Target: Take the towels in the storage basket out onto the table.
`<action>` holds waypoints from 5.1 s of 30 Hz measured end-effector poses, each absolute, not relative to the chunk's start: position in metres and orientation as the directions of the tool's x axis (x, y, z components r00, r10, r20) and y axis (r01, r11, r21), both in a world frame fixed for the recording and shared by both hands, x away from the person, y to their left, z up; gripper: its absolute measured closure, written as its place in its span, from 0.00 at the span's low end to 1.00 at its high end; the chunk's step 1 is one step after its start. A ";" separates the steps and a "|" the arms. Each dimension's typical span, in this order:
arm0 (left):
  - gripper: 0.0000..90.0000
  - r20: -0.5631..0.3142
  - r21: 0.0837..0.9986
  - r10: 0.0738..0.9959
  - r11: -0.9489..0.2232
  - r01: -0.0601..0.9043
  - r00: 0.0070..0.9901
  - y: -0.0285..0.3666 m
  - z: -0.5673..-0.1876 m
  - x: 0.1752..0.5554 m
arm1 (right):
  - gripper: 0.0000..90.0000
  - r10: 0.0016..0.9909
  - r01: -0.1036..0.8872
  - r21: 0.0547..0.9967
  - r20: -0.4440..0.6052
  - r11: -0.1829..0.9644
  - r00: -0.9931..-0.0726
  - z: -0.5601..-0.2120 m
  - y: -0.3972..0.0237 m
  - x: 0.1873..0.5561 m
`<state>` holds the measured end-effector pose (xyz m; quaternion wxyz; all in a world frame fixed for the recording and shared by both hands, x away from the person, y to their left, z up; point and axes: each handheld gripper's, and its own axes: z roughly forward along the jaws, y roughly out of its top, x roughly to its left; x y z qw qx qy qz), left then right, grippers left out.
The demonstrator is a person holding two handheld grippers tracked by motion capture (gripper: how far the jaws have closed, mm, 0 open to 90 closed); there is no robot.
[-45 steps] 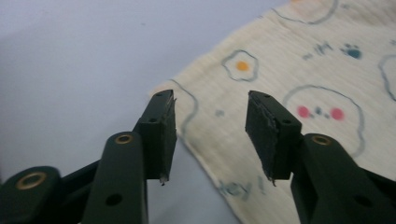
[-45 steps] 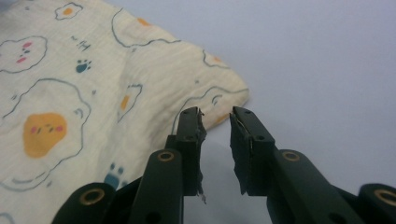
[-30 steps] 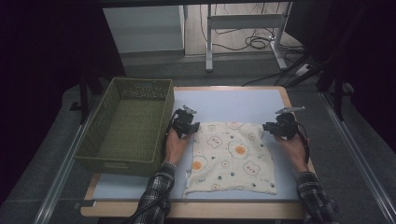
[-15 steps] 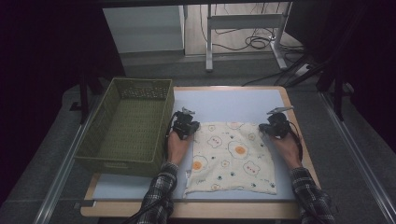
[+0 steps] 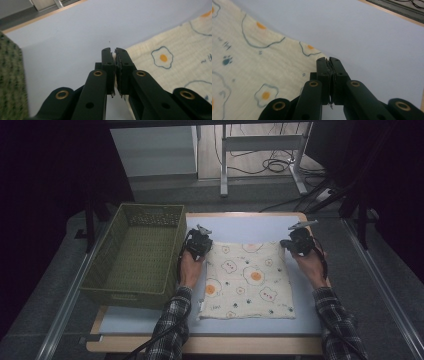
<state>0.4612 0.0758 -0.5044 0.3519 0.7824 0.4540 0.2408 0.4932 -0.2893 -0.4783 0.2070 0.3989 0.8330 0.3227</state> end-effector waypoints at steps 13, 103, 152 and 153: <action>0.95 0.076 0.764 0.859 -0.376 0.524 0.506 0.075 -0.507 0.400 | 0.97 0.749 0.488 0.730 -0.048 0.478 -0.661 -0.473 -0.305 0.432; 0.59 -0.099 0.744 0.703 -0.417 0.522 0.704 0.098 -0.510 0.257 | 0.72 0.671 0.468 0.741 0.031 0.482 -0.741 -0.490 -0.327 0.314; 0.54 -0.086 0.747 0.763 -0.376 0.548 0.640 0.061 -0.522 0.355 | 0.80 0.797 0.568 0.705 0.006 0.425 -0.604 -0.489 -0.331 0.436; 0.53 -0.076 0.746 0.765 -0.382 0.546 0.639 0.061 -0.522 0.356 | 0.78 0.794 0.563 0.705 0.000 0.431 -0.608 -0.488 -0.331 0.435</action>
